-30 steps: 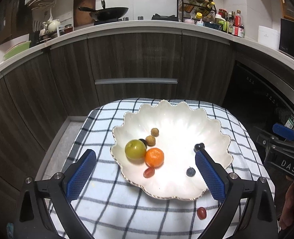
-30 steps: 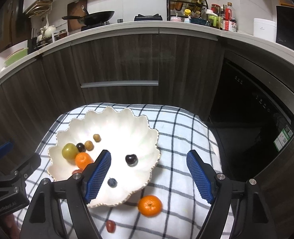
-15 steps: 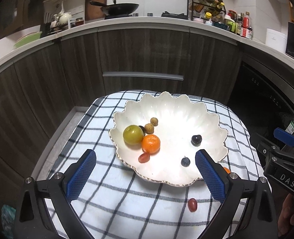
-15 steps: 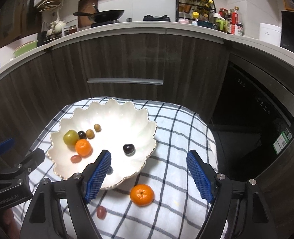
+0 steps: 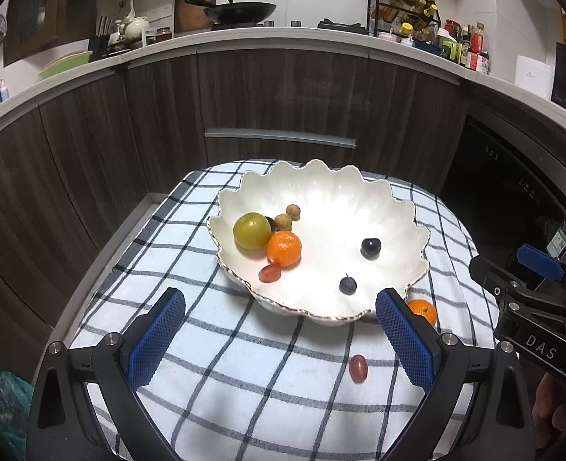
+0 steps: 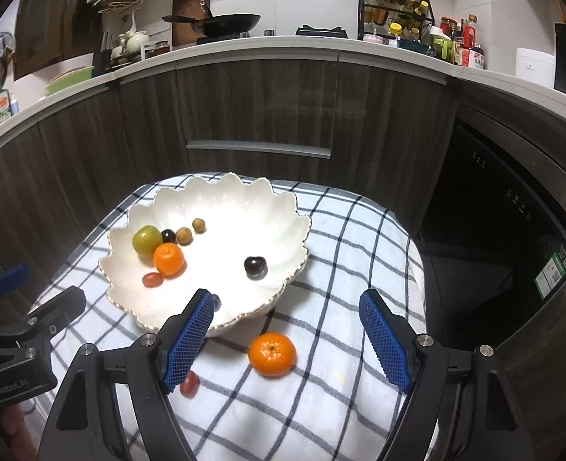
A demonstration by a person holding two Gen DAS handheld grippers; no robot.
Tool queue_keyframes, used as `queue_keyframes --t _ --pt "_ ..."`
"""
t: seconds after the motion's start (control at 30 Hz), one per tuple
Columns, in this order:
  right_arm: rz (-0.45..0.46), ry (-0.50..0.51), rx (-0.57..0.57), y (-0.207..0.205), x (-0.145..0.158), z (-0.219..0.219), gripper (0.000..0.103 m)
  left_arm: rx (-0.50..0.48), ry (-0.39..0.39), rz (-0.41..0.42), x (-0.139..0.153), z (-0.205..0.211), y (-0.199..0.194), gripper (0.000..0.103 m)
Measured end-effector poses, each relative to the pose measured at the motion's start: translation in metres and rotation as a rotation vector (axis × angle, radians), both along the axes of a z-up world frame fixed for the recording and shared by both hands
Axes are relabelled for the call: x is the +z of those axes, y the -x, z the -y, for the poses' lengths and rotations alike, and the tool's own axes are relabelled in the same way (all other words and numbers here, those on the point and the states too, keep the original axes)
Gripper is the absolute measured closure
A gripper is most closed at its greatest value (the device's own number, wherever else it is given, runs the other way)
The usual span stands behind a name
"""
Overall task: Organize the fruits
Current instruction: 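Withdraw both open tools from the bowl back over the cloth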
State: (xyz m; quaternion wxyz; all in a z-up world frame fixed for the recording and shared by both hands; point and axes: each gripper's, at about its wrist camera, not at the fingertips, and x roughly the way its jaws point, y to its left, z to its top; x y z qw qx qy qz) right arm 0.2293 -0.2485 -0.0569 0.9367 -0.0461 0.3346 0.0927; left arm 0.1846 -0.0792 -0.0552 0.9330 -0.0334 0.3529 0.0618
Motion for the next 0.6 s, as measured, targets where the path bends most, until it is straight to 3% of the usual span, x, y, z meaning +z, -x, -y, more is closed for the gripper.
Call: queue_keyframes --t 0.6 --pt "0.0 0.028 0.05 0.01 -0.024 0.019 0.024 0.003 0.013 -0.034 -0.026 0.024 0.014 0.002"
